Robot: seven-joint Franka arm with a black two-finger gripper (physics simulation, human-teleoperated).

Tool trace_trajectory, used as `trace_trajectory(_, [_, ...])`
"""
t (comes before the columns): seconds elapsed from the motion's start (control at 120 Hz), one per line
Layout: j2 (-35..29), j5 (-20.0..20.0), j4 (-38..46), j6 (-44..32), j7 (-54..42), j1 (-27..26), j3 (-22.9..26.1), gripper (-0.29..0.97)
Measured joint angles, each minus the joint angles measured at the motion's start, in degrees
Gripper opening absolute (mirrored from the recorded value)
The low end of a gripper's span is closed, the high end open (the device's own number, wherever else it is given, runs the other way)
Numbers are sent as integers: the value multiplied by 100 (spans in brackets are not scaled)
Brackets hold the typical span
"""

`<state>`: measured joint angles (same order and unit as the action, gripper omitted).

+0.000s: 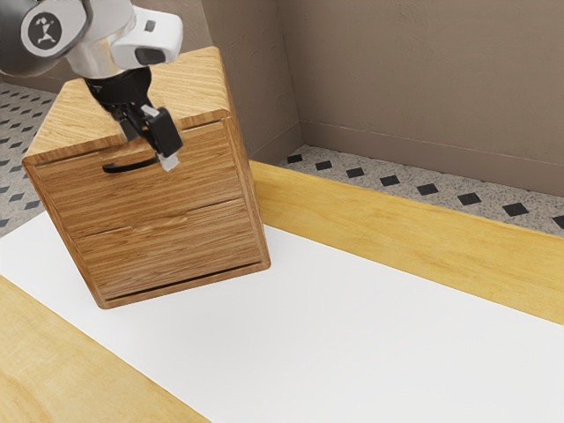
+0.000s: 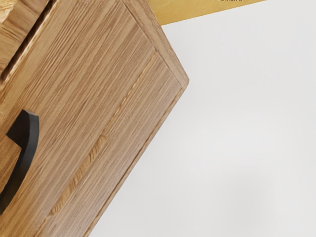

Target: Pull the drawer handle with one arm to open the drawer

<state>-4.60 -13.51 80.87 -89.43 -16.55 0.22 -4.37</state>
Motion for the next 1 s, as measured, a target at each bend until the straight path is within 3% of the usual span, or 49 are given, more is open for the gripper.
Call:
trace_trajectory(0.117, [-208, -197, 268, -206, -355, -184, -79, 68])
trace_trajectory(0.208, [-1298, -839, 1351, -412, -478, -2353, -1527, 68])
trace_trajectory(0.292, [-1924, -1302, 1999, -538, -559, -3115, -2213, 68])
trace_trajectory(0.425, [-2486, -2089, 2520, -701, -663, -3344, -2530, 68])
trace_trajectory(0.533, [-2552, -2468, 2765, -928, -733, -3406, -2607, 68])
trace_trajectory(0.858, [-2755, -3084, 3298, -1455, -890, -3719, -2633, 68])
trace_trajectory(1.0, [-2748, -3283, 3322, -1551, -930, -4002, -2968, 68])
